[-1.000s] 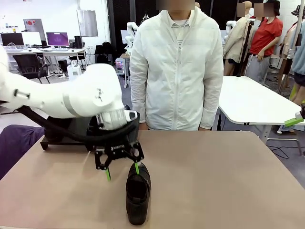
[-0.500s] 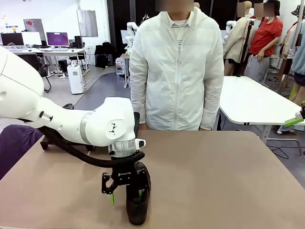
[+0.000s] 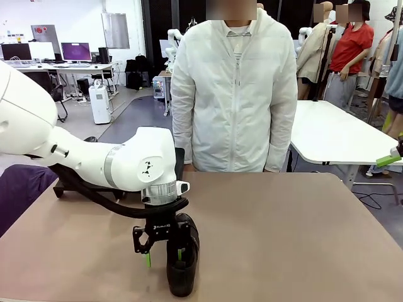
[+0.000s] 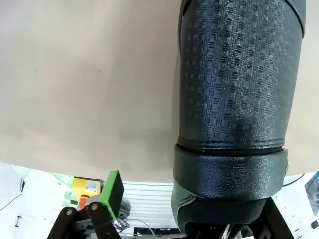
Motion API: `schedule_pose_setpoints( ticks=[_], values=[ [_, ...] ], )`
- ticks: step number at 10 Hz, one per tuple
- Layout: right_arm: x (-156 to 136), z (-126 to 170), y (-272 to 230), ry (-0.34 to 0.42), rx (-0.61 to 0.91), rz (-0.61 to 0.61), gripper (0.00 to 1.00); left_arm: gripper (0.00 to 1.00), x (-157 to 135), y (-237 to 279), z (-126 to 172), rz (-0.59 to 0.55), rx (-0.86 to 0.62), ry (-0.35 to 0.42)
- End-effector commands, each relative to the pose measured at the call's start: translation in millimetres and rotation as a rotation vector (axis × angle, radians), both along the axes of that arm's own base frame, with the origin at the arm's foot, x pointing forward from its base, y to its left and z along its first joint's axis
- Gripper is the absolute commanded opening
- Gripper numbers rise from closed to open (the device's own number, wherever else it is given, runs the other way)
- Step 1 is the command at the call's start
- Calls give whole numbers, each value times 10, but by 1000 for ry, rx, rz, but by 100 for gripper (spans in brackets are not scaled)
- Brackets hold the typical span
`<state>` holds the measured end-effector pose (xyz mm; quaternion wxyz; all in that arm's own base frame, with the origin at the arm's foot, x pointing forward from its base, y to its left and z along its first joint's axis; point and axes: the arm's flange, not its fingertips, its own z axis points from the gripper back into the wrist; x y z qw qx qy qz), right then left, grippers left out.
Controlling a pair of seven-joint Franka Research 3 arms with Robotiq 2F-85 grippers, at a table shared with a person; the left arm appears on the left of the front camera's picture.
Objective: Organize the shoes by placing them on the stand.
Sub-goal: Place the Shoe from the middle of the table onto the Shoes Stand.
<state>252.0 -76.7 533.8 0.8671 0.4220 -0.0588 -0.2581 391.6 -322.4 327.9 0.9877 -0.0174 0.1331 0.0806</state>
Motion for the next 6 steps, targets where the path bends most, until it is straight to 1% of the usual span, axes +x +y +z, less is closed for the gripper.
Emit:
schedule_pose_setpoints(
  ticks=[1,4,6],
  values=[
    [15,22,-9,-23,22,16,100,0,-1,-9,33,23,8,-20],
    [15,22,-9,-23,22,16,100,0,2,15,96,19,-1,-51],
    [15,22,-9,-23,22,16,100,0,1,13,125,4,2,-58]
  ],
)
